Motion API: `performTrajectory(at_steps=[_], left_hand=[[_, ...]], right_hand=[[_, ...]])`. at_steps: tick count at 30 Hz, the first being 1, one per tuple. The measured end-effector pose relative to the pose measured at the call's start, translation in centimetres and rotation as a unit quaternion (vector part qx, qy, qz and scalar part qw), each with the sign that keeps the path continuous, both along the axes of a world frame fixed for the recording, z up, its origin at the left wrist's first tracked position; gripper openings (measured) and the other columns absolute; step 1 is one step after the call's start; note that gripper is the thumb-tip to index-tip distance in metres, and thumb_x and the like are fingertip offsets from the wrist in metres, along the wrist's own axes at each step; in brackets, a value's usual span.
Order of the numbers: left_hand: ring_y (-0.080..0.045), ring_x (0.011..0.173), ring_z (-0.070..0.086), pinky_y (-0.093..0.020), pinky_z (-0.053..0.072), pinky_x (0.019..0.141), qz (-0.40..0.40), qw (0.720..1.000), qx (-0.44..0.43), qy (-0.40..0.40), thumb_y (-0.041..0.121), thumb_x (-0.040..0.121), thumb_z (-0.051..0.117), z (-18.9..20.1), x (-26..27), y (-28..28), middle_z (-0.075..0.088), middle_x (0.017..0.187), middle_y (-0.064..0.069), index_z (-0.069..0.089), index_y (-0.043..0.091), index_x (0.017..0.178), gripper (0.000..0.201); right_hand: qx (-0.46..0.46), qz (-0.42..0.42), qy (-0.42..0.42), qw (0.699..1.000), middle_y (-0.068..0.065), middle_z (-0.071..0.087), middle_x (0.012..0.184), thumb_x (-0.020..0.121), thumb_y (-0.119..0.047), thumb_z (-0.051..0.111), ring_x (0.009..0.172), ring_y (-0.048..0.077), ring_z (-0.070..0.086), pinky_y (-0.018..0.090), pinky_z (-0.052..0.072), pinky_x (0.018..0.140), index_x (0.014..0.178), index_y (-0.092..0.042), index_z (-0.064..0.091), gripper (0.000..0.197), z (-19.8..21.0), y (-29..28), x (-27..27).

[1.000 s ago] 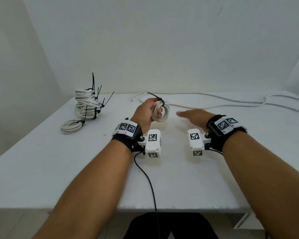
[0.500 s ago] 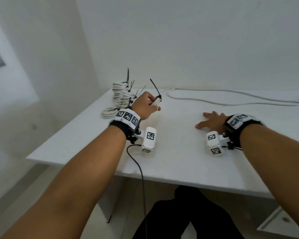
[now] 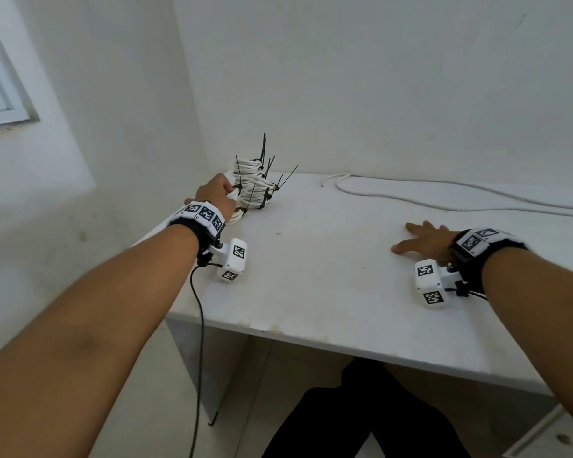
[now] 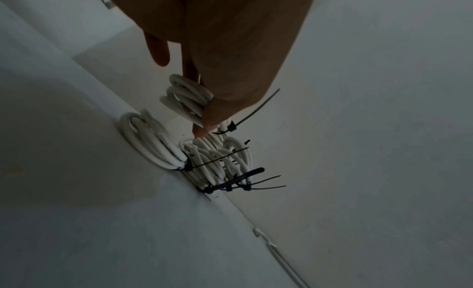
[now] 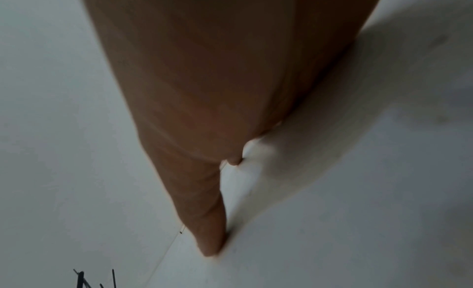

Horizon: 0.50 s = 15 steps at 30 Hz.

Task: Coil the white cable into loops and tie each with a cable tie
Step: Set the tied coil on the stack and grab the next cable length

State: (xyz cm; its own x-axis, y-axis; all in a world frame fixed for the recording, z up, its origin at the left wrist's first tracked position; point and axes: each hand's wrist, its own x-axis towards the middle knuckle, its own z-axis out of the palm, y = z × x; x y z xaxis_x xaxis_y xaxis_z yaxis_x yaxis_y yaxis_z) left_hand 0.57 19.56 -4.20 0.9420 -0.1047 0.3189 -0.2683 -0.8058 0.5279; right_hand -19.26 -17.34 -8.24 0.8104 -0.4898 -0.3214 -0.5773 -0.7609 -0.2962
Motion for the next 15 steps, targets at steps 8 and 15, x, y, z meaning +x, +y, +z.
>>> performTrajectory(at_steps=[8,15], left_hand=[[-0.025,0.111,0.060,-0.027,0.044,0.087,-0.052,0.993,0.099,0.025,0.010,0.081,0.070,-0.1,0.6,-0.5,0.067,0.118,-0.006,0.072,0.015,0.105,0.025],[-0.028,0.110,0.060,-0.032,0.042,0.100,-0.056,0.995,0.077,0.032,0.027,0.089,0.060,0.6,0.8,-0.6,0.072,0.108,-0.001,0.077,0.019,0.096,0.020]], right_hand=[[-0.002,0.001,0.008,1.000,-0.002,-0.010,0.165,0.081,-0.070,0.057,0.150,0.030,-0.014,0.051,0.017,0.120,0.156,-0.037,0.004,0.098,-0.1,-0.2,0.2],[0.001,-0.001,0.008,1.000,-0.001,-0.009,0.165,0.082,-0.068,0.057,0.151,0.030,-0.014,0.049,0.012,0.121,0.156,-0.037,0.004,0.096,0.3,0.2,-0.3]])
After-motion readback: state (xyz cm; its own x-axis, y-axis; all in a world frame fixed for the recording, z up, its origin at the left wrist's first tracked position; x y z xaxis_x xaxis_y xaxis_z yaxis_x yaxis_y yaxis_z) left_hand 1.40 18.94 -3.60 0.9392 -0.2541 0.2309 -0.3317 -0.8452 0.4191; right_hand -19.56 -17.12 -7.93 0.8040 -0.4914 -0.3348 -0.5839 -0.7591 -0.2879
